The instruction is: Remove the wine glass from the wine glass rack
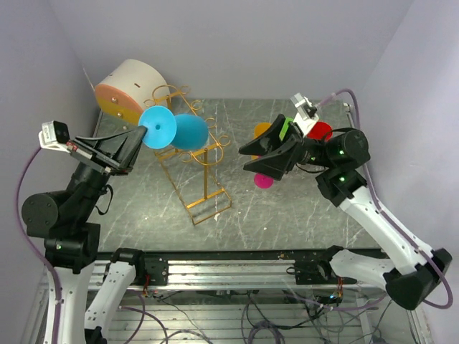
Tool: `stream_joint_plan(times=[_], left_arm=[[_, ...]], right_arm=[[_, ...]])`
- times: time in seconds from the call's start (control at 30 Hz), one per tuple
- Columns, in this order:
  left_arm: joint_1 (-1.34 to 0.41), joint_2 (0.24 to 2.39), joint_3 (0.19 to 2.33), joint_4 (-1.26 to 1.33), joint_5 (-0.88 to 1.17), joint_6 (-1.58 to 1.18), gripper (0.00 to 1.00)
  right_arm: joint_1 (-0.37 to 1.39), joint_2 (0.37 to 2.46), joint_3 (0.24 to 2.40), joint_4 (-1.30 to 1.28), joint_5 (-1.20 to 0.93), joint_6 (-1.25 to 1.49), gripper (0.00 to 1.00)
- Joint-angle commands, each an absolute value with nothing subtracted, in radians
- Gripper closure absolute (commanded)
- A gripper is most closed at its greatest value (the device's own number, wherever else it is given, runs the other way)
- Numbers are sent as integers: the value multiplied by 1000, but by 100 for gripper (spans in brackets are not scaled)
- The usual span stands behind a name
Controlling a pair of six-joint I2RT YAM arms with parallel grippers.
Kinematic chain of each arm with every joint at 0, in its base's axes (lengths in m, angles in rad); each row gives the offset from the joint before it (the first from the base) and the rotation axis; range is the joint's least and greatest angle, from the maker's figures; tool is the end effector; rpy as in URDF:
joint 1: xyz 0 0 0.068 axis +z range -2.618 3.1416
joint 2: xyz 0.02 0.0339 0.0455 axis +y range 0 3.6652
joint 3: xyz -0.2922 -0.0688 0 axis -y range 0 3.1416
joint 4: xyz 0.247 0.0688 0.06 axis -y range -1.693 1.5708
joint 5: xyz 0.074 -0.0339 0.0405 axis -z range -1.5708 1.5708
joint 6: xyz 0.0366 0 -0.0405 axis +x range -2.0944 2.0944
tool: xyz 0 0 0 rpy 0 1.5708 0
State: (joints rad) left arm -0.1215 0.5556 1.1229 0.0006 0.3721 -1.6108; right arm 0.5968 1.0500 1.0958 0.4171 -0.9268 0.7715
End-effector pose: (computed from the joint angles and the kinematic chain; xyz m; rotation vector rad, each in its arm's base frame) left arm 0.0370 -0.0179 0.5091 -0.4878 1.1105 -1.7342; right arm 0.1527 0.1391 0.4811 -0.8383 1.2462 1.6461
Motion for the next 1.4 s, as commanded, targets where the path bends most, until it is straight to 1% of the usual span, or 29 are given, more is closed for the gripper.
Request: stream_joint_plan(times=[0.0,0.1,0.23,0.4,0.67,1.07,1.2,1.23,1.27,1.3,1.37], left_arm=[[-117,546,1083,229,484,-1747,93],[-117,543,1071,303,492,-1794,93],[-117,545,1087,328,509,-1822,93],[-117,538,1126,255,515,-1784,93],[-117,530,1091,302,502,-1816,93],[-117,535,1051,327,501,-1820,93],[-117,528,1025,322,503,-1819,93],[-117,527,1016,326,503,-1821,93],[-117,525,1009,325,503,-1821,93],[-117,525,1005,323,503,-1819,93],[-117,522,997,315,505,-1815,93]], right_arm=[[607,1141,1129,739,-1005,950,42],[608,1198,1155,756,-1004,961,42],[609,1240,1165,816,-996,979,42],[614,1289,1188,957,-1001,1069,42],[636,1379,1236,1139,-1005,1197,42],[706,1471,1283,1278,-996,1247,43],[728,1504,1319,1288,-993,1247,44],[730,1509,1326,1286,-991,1246,45],[732,1515,1330,1286,-991,1247,49],[733,1520,1333,1288,-992,1248,56],[733,1523,1328,1302,-988,1259,77]])
